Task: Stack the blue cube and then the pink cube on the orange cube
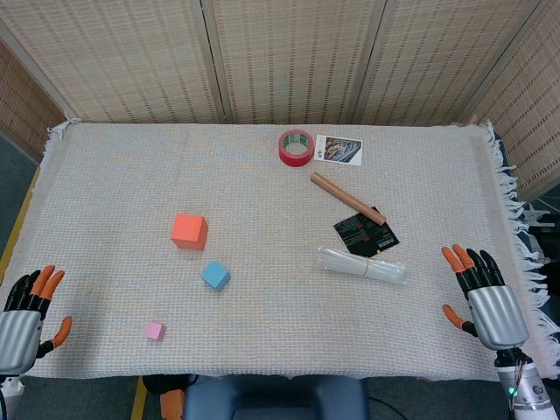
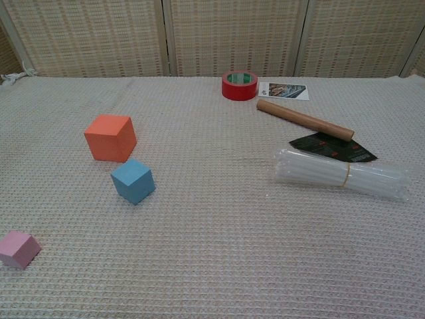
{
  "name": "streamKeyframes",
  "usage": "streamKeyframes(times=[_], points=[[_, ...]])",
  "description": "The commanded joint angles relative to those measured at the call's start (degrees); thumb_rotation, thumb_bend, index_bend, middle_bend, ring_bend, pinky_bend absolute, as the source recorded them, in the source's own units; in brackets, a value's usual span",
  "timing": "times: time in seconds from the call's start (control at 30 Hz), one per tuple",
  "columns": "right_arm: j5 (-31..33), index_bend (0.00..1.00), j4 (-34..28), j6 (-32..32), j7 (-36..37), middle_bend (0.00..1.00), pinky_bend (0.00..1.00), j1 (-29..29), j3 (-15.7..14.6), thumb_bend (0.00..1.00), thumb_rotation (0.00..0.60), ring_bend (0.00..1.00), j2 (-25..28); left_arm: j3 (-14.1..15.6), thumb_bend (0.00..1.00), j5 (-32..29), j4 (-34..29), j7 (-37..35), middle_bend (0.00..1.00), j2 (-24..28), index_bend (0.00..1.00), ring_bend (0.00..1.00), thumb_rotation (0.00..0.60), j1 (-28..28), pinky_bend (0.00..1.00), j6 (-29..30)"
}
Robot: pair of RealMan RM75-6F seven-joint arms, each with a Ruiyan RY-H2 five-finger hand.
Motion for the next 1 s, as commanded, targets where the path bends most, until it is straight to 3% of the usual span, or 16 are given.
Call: streamKeyframes(times=[0.03,0.17,0.27,0.33,0.5,0.6,0.67,0.77,1.0], points=[[0.06,0.00,-0.15,-0.17,0.06,0.00,0.00,0.01,-0.06,0.15,0.600,0.00,0.09,0.12,0.39,0.14,0.04,0.07,0.00,-0.11,0.05,0.00,0.600,-0.11,0.07,-0.25],[-0.15,0.00,-0.48,0.07,0.32,0.00,0.00,-0.19,-0.24,0.15,0.600,0.00,0.41,0.34,0.39,1.20,0.49,0.54,0.00,-0.78,0.05,0.00,0.600,-1.41,0.13,-1.88],[-0.30,0.00,-0.73,0.46,0.67,0.00,0.00,-0.38,-0.25,0.15,0.600,0.00,0.67,-0.02,0.39,2.49,0.88,1.11,0.08,-1.41,0.05,0.05,0.600,-3.34,0.25,-3.49],[-0.37,0.00,-0.74,0.66,0.82,0.00,0.00,-0.45,-0.21,0.15,0.600,0.00,0.78,-0.39,0.39,3.49,0.73,1.40,0.20,-1.41,0.06,0.17,0.600,-5.06,0.40,-4.96],[-0.30,0.00,-0.81,0.86,1.26,0.00,0.00,-0.43,0.08,0.15,0.600,0.00,0.93,-1.74,0.39,4.01,-1.46,0.97,0.75,-1.03,0.09,0.65,0.600,-11.16,0.85,-12.50],[-0.24,0.00,-0.75,0.84,1.28,0.00,0.00,-0.37,0.21,0.15,0.600,0.00,0.90,-2.81,0.39,3.34,-1.55,2.84,0.92,-2.34,0.13,0.84,0.600,-14.71,0.98,-17.08],[0.08,0.00,-0.72,0.52,1.30,0.00,0.00,-0.26,0.33,0.15,0.600,0.00,0.84,-3.20,0.39,3.27,-0.75,4.78,0.98,-3.88,0.15,0.92,0.600,-16.95,1.00,-19.83],[0.58,0.00,-0.65,-0.01,1.21,0.00,0.00,-0.09,0.48,0.15,0.600,0.00,0.79,-3.18,0.39,3.03,-0.13,8.09,1.00,-5.59,0.16,0.98,0.600,-19.42,1.00,-23.40],[1.49,0.00,-0.77,-0.79,1.14,0.00,0.00,0.08,0.68,0.15,0.600,0.00,0.95,-2.81,0.36,2.84,2.21,18.34,1.00,-10.74,0.17,1.00,0.600,-23.93,1.00,-29.00]])
